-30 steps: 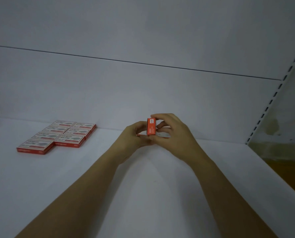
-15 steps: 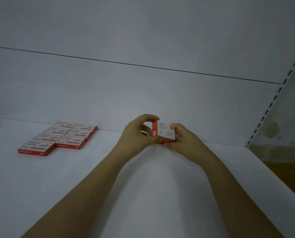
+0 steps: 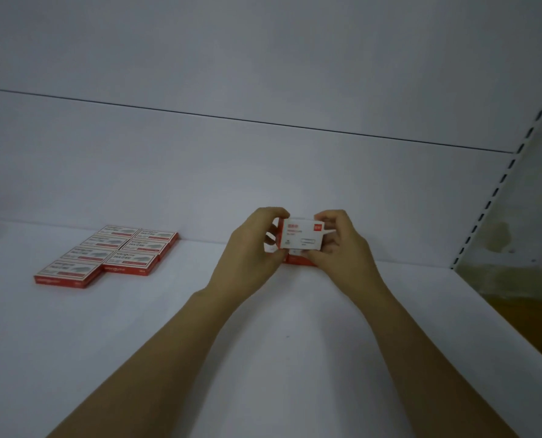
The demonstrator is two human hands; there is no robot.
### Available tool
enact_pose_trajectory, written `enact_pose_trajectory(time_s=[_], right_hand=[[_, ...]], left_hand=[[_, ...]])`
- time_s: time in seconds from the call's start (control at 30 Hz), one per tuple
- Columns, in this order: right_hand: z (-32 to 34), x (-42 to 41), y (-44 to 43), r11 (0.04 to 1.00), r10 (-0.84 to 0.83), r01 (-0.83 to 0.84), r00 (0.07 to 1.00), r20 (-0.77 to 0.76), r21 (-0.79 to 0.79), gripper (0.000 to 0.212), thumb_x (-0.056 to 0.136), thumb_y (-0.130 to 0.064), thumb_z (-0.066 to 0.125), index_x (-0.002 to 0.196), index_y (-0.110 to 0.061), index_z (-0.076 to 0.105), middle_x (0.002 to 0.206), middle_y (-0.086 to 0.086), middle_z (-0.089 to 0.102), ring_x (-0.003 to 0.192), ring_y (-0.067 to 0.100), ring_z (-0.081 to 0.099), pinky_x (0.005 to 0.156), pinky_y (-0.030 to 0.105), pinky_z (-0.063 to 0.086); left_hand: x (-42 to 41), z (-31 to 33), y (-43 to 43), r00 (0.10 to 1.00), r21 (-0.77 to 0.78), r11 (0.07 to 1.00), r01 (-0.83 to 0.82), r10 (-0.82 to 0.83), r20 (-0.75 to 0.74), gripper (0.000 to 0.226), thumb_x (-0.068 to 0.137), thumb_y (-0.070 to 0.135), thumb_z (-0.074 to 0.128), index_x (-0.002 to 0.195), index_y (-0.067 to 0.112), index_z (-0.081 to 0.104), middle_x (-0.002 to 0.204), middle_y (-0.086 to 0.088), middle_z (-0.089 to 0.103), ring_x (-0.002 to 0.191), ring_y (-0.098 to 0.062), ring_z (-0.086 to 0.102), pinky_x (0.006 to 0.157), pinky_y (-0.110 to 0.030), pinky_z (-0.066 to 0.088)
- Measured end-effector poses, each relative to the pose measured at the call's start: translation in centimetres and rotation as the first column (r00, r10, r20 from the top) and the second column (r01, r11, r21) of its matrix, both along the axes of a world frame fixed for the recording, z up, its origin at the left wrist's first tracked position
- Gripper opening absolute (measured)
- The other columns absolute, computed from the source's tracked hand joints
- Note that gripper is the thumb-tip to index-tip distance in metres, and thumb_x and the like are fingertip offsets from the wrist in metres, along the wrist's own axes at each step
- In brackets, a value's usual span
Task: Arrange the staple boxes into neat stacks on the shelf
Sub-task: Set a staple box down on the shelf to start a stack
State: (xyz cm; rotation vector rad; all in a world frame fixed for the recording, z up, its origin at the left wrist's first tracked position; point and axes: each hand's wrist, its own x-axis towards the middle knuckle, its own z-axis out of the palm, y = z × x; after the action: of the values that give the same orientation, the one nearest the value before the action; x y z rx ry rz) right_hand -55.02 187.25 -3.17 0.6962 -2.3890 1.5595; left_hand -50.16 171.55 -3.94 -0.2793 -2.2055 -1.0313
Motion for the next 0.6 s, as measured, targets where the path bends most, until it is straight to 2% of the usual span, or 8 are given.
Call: enact_pose_trajectory(time_s=[0.1, 0.17, 0.27, 0.33, 0.47, 0.53, 0.6], right_hand=[[0.3, 0.6, -0.3, 0.997, -0.057, 0.063, 0.989, -0.134, 0.035, 0.046, 0.076, 0.0, 0.072, 0.104, -0.023, 0.043, 0.102, 0.001, 0.057, 0.091, 0.014, 0.062, 0.058, 0.005, 0.048], [0.3, 0.9, -0.6, 0.994, -0.078, 0.094, 0.969, -0.234, 0.061, 0.043, 0.076, 0.002, 0.072, 0.106, -0.015, 0.046, 0.107, 0.005, 0.054, 0.089, 0.011, 0.058, 0.058, 0.002, 0.046], [0.2, 1.0, -0.7, 0.988, -0.076, 0.119, 0.931, -0.357, 0.099, 0.041, 0.076, 0.002, 0.072, 0.109, -0.005, 0.048, 0.114, 0.01, 0.048, 0.088, 0.007, 0.054, 0.063, 0.001, 0.046], [0.1, 0.9, -0.8, 0.985, -0.08, 0.133, 0.918, -0.388, 0.113, 0.041, 0.077, 0.0, 0.072, 0.11, -0.004, 0.048, 0.117, 0.011, 0.045, 0.091, 0.009, 0.053, 0.068, 0.002, 0.048], [0.0, 0.5, -0.8, 0.981, -0.084, 0.147, 0.913, -0.399, 0.128, 0.046, 0.079, -0.003, 0.072, 0.119, -0.006, 0.049, 0.125, 0.008, 0.041, 0.097, 0.01, 0.053, 0.072, 0.006, 0.05], [-0.1, 0.2, -0.7, 0.98, -0.074, 0.138, 0.924, -0.374, 0.146, 0.05, 0.08, -0.006, 0.071, 0.125, -0.009, 0.05, 0.129, 0.006, 0.039, 0.101, 0.012, 0.053, 0.073, 0.006, 0.05], [-0.3, -0.1, -0.6, 0.98, -0.049, 0.104, 0.951, -0.306, 0.168, 0.053, 0.08, -0.008, 0.072, 0.128, -0.011, 0.05, 0.13, 0.004, 0.039, 0.106, 0.014, 0.053, 0.073, 0.002, 0.048]], left_hand=[[-0.3, -0.6, 0.0, 0.995, -0.066, 0.996, -0.066, 0.06, -0.083, 0.042, 0.08, -0.003, 0.064, 0.117, 0.011, 0.051, 0.116, 0.001, 0.055, 0.091, -0.007, 0.054, 0.077, -0.007, 0.046], [-0.4, -0.8, 0.0, 0.984, -0.115, 0.987, -0.109, 0.091, -0.156, 0.042, 0.078, -0.007, 0.064, 0.115, 0.01, 0.051, 0.117, -0.004, 0.056, 0.092, -0.006, 0.052, 0.077, -0.001, 0.043], [-0.7, -1.0, -0.2, 0.965, -0.165, 0.976, -0.144, 0.102, -0.241, 0.05, 0.075, -0.009, 0.067, 0.112, 0.016, 0.044, 0.114, -0.009, 0.058, 0.094, -0.009, 0.054, 0.082, 0.0, 0.038], [-0.8, -1.2, -0.3, 0.958, -0.187, 0.969, -0.162, 0.11, -0.264, 0.052, 0.074, -0.009, 0.069, 0.112, 0.016, 0.043, 0.114, -0.01, 0.058, 0.096, -0.016, 0.058, 0.086, 0.001, 0.036], [-1.1, -1.1, -0.6, 0.963, -0.187, 0.971, -0.151, 0.101, -0.251, 0.046, 0.074, -0.005, 0.072, 0.114, 0.006, 0.052, 0.119, -0.01, 0.056, 0.097, -0.014, 0.056, 0.086, 0.0, 0.039], [-1.2, -0.8, -1.0, 0.977, -0.151, 0.982, -0.116, 0.085, -0.195, 0.044, 0.072, 0.0, 0.075, 0.112, 0.002, 0.057, 0.119, -0.009, 0.055, 0.095, -0.01, 0.055, 0.084, -0.009, 0.048], [-1.0, -0.3, -1.4, 0.995, -0.109, 0.99, -0.084, 0.078, -0.065, 0.046, 0.072, 0.005, 0.078, 0.114, 0.004, 0.06, 0.116, -0.006, 0.057, 0.092, -0.01, 0.058, 0.081, -0.02, 0.053]])
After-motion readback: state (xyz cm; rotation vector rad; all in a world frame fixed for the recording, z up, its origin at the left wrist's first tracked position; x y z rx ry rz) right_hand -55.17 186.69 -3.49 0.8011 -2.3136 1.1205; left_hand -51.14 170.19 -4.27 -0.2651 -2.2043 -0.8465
